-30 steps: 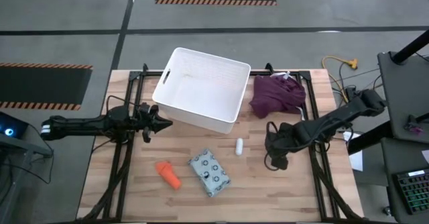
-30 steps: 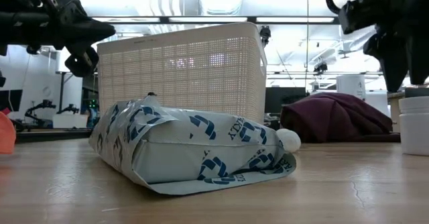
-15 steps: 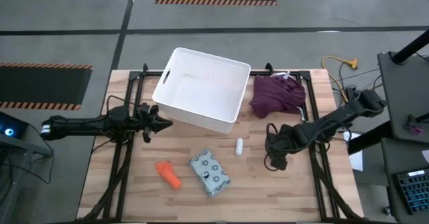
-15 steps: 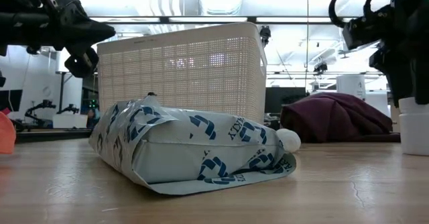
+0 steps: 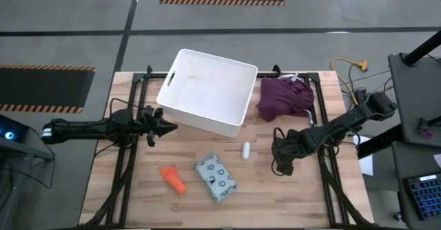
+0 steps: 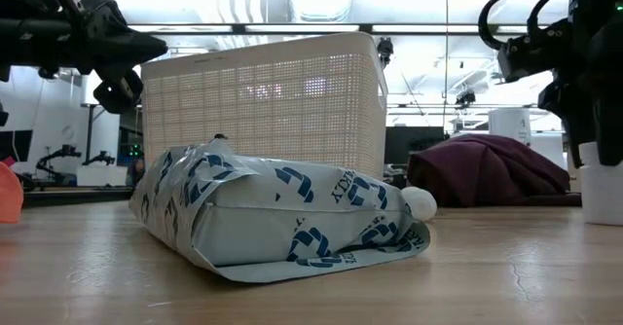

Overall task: Pick & place medical supplies in basket/bin
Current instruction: Put the pill bottle into the bin

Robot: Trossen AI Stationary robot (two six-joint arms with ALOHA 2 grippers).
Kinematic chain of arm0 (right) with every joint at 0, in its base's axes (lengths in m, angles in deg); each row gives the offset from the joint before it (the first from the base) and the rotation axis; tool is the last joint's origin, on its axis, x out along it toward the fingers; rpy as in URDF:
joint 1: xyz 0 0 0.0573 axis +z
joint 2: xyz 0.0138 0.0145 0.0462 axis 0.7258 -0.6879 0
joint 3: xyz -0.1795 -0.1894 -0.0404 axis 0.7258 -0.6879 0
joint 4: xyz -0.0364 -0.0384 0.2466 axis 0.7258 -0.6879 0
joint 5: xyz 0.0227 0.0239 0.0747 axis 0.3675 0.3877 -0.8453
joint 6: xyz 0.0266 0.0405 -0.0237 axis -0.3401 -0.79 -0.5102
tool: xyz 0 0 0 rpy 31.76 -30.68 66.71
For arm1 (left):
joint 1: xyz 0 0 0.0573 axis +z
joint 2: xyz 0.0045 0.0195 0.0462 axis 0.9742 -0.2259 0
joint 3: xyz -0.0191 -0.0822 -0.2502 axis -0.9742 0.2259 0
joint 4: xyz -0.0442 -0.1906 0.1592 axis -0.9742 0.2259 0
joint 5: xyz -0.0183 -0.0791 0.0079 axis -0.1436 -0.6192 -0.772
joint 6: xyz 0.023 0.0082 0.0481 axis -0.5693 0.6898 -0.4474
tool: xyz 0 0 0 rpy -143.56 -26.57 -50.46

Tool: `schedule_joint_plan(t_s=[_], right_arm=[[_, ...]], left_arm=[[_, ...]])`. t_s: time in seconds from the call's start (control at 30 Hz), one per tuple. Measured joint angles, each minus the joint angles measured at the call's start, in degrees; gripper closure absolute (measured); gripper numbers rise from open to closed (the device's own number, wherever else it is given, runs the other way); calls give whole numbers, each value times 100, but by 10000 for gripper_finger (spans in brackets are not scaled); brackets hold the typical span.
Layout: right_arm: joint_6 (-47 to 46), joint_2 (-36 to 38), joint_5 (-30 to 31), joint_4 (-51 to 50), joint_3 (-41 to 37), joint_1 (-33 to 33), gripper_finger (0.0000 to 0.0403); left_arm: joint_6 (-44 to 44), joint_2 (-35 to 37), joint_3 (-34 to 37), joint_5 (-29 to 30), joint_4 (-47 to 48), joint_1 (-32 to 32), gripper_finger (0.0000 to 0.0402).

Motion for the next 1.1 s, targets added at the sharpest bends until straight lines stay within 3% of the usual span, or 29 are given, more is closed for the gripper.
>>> schedule_joint_plan(t_s=[0.43, 0.63, 0.8, 1.1], right_arm=[[-150, 16, -208, 9, 1, -2, 249], [-319, 42, -291, 334, 240, -7, 256], [-165, 42, -8, 687, 943, -15, 254], [1060, -2, 987, 801, 3028, -303, 253]], left_arm=[[-1, 0, 0, 15, 0, 0, 396], [1, 0, 0, 15, -2, -2, 396], [0, 2, 0, 13, 0, 0, 396], [0, 4, 0, -6, -2, 0, 396]])
